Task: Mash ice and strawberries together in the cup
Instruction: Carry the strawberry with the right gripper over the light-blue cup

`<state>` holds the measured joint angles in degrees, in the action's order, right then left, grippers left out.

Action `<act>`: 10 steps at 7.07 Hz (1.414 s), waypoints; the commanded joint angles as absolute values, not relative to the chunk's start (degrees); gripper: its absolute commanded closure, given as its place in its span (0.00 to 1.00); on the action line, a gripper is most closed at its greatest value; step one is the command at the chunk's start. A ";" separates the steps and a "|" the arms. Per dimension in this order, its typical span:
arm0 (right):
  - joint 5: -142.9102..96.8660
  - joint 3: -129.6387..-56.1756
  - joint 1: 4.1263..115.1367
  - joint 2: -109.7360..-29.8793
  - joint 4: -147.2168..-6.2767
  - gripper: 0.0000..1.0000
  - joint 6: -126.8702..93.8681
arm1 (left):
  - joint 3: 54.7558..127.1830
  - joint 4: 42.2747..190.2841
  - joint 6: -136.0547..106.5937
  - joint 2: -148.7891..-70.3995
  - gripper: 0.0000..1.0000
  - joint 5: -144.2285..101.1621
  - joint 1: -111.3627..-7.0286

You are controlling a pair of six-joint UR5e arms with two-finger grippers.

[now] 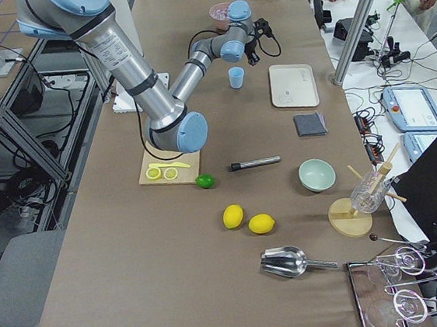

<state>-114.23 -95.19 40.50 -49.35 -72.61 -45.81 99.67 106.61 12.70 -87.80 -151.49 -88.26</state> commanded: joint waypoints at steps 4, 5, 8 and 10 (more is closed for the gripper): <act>-106.17 -94.05 32.70 -47.02 -72.60 1.00 -45.53 | 99.41 112.14 12.74 -82.09 0.03 -154.60 -89.11; -106.08 -93.35 32.52 -46.93 -72.60 1.00 -45.35 | 99.32 112.15 12.74 -82.09 0.03 -154.60 -89.47; -104.77 -91.85 31.47 -46.93 -72.51 1.00 -45.35 | 99.14 112.06 12.66 -82.53 0.03 -154.60 -89.47; -103.98 -90.80 30.24 -46.93 -72.34 1.00 -45.26 | 99.05 112.06 12.57 -82.71 0.03 -154.51 -89.47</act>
<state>-104.65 -91.51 30.96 -46.98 -72.47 -45.30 99.07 112.07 12.61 -82.69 -154.54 -89.47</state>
